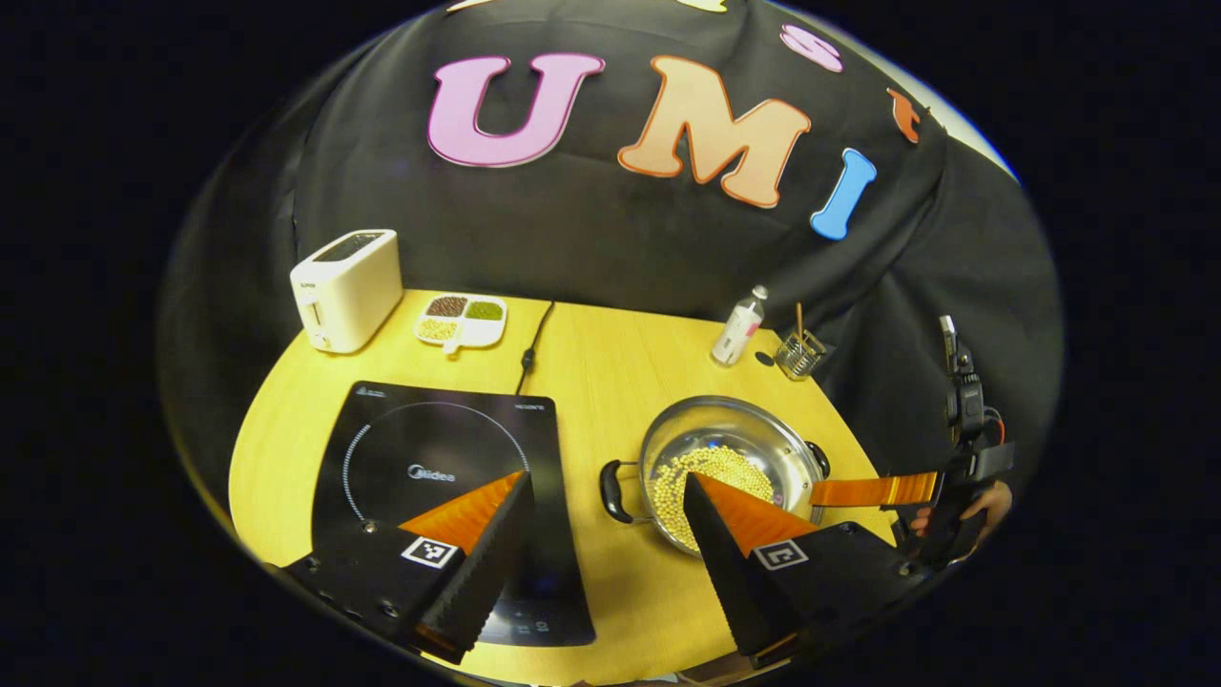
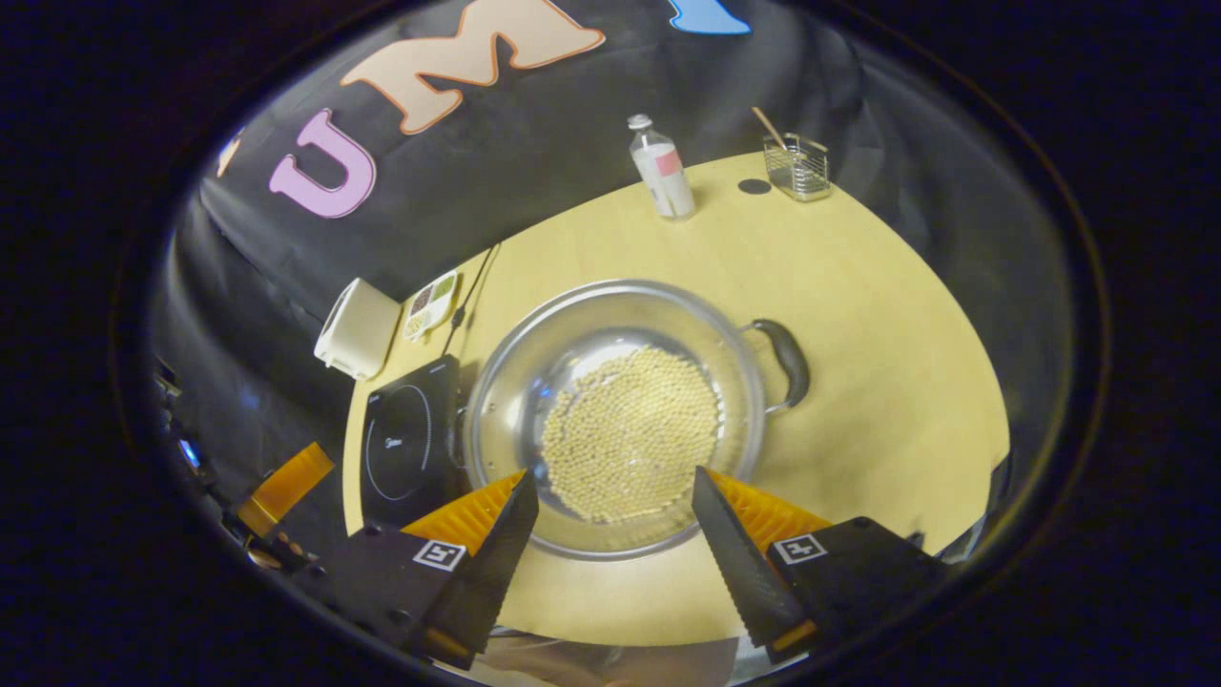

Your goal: First push the handle of the pot to place it horizontally, then grasp the pot with both hands and set it on the induction cooktop.

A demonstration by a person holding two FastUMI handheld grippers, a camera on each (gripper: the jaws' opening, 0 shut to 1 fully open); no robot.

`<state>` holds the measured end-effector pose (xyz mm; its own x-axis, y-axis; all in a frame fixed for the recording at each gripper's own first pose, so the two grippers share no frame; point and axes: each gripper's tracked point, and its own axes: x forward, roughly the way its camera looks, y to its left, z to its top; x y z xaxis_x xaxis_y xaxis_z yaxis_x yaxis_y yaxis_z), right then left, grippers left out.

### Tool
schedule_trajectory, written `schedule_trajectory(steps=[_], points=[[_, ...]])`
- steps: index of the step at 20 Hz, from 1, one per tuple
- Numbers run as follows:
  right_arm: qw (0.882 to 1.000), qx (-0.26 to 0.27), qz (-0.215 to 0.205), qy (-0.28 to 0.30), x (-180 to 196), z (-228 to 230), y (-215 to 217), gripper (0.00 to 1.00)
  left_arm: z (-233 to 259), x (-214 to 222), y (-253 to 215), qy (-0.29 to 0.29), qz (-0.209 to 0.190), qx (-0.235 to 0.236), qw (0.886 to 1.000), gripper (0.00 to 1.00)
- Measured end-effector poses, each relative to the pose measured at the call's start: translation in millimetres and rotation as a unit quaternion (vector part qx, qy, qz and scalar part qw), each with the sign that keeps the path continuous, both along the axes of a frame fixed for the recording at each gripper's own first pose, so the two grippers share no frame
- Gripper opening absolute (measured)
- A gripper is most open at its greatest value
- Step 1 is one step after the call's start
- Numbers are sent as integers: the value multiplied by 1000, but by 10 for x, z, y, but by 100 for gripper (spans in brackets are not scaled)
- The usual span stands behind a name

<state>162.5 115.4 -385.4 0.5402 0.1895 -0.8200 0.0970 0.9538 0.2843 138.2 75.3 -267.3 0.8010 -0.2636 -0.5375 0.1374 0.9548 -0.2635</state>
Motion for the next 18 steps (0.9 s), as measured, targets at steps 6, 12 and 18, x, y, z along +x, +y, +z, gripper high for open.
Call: schedule_trajectory(steps=[6, 12, 18], points=[[999, 8, 15, 40, 439, -202, -655, 94, -411, 306, -280, 69, 14, 3, 998, 97], [995, 34, 34, 91, 710, -562, -879, 100, -858, 471, -352, 149, 23, 8, 989, 97], [986, 62, 85, 130, 749, -831, -702, 90, -1236, 521, -358, 224, 26, 14, 974, 96]])
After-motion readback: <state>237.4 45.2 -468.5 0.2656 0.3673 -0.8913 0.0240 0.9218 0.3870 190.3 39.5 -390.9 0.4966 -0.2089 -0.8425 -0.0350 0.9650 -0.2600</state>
